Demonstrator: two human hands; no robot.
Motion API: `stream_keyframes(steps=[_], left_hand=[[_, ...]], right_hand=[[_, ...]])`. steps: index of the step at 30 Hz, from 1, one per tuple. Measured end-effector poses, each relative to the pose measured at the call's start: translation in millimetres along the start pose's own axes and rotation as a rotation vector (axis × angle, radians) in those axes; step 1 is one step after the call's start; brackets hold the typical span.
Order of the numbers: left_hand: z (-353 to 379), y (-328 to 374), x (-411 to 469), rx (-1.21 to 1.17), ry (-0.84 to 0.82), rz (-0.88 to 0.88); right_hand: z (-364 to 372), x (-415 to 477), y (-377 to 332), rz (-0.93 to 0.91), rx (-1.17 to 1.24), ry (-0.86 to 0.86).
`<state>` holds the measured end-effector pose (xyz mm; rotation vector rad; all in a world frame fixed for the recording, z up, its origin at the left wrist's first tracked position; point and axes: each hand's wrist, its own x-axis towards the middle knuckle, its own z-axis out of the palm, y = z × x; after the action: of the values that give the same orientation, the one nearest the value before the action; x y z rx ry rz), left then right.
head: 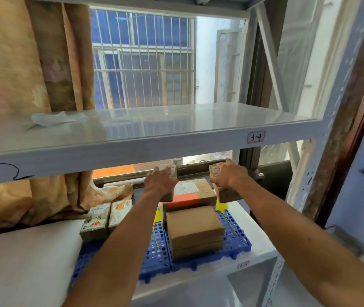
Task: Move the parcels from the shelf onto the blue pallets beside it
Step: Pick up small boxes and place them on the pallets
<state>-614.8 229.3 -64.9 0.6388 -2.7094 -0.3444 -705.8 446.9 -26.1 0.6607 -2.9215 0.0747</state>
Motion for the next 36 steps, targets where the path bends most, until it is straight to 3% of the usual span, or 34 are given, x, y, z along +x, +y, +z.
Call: stream_keyframes(steps=[9, 22, 36], left_hand=[[27.9, 31.5, 4.0, -0.102, 0.071, -0.1], [72.8, 37.9, 29.0, -0.007, 0.142, -0.129], [94.4, 32.1, 43.7, 0.025, 0.065, -0.269]], right_hand=[[19.4, 15.0, 32.4, -0.152, -0.04, -0.004], [42.9, 33.8, 61.8, -0.215, -0.024, 0.035], [55.6, 41.1, 65.1, -0.221, -0.02, 0.04]])
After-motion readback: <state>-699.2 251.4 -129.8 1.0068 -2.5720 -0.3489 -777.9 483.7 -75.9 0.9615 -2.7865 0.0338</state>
